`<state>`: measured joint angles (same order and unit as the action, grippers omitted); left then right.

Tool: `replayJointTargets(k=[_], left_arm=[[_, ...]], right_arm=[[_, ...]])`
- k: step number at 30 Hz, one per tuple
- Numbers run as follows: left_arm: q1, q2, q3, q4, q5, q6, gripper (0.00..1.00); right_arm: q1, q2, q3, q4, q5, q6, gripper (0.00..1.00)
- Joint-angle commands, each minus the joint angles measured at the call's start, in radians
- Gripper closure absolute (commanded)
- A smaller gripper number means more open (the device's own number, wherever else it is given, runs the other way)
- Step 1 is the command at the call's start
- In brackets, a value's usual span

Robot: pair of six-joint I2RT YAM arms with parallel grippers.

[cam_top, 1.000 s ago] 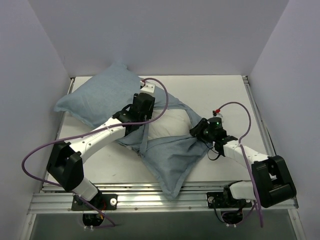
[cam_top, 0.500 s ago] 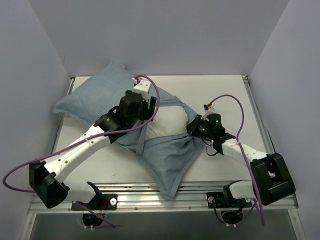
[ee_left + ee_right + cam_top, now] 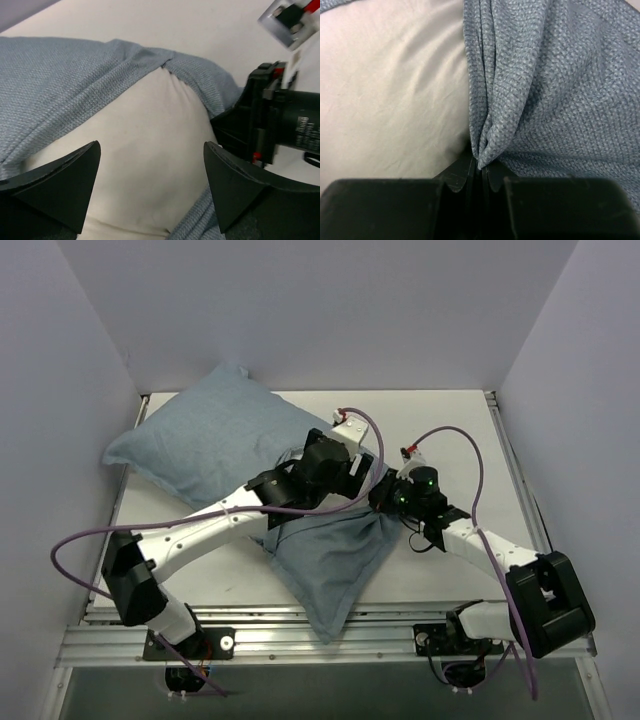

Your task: Remove the pillowcase from the pillow

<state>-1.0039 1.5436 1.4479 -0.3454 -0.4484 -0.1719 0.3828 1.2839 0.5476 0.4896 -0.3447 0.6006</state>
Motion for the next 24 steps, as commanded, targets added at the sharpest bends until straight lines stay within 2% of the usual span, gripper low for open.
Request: replayJointTargets(k=[1, 3, 5, 13, 17, 24], left_arm=[[-0.001, 0.062, 0.032, 0.008, -0.102, -0.008, 0.06], [0.001, 0.085, 0.035, 0.008, -0.134, -0.021, 0.03], [0.004, 0.116, 0.040, -0.007, -0.148, -0.049, 0.03], [0.005, 0.156, -0.006, -0.038, -0.001, -0.153, 0.05], [0.005, 0.196, -0.021, -0.093, 0.039, -0.212, 0.06], [0.007, 0.197, -0.116, -0.069, 0.082, -0.264, 0.06]], right_arm=[[0.022, -0.043, 0.057, 0.032, -0.011, -0.018, 1.00], [0.024, -0.044, 0.055, 0.035, -0.008, -0.016, 1.00], [0.024, -0.046, 0.054, 0.038, -0.005, -0.010, 1.00], [0.030, -0.055, 0.054, 0.037, 0.001, -0.013, 1.00], [0.034, -0.052, 0.051, 0.055, 0.001, -0.010, 1.00], [0.045, -0.038, 0.060, 0.083, -0.008, -0.001, 1.00]])
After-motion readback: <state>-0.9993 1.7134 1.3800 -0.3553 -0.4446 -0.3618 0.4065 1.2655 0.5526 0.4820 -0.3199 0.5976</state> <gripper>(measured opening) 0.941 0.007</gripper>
